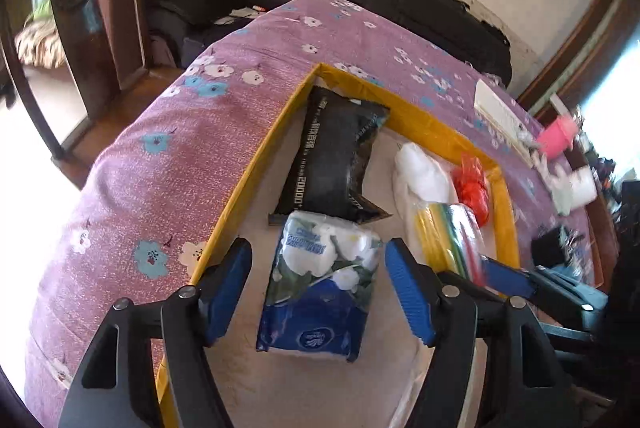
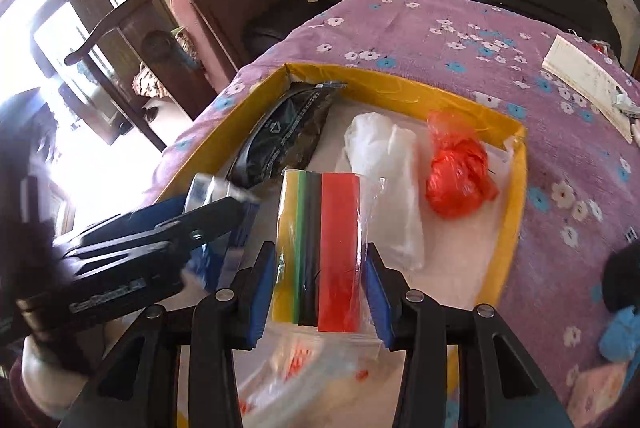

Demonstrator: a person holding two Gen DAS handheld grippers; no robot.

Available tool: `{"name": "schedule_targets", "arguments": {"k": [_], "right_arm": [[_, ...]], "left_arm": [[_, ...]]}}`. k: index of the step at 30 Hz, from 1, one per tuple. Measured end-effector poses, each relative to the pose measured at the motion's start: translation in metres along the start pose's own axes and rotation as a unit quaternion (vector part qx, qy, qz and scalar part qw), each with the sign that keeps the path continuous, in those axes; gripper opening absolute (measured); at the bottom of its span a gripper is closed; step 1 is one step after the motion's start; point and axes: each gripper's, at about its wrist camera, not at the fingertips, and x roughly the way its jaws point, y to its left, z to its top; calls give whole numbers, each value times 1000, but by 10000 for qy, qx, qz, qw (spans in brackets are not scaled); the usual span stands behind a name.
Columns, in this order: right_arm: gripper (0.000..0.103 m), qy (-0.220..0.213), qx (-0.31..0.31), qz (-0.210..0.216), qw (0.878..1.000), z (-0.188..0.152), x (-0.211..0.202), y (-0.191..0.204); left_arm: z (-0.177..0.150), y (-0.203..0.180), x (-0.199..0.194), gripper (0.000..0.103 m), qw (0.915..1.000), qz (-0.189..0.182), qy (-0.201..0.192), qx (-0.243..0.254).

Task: Organize soft objects
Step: 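Carry both items over the yellow tray and open both grippers, then move the right gripper back to the pile of items on the table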

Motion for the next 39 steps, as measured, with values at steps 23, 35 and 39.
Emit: {"name": "schedule_targets", "arguments": {"k": [23,35,39], "right_arm": [[73,-883,951,14,9915,-107,-143,-99],[73,-1516,1598,-430,9745,-186,-228,-175],[77,-1684,1621,-587,9705,-206,-245,-183]], "left_arm": [[-74,-25,-20,84,9854,1207,290,1167],[-131,-125,-179,103,9530,747,-2662,1242],[-188,-164,-197,103,9130,835,-3802,1219]]}}
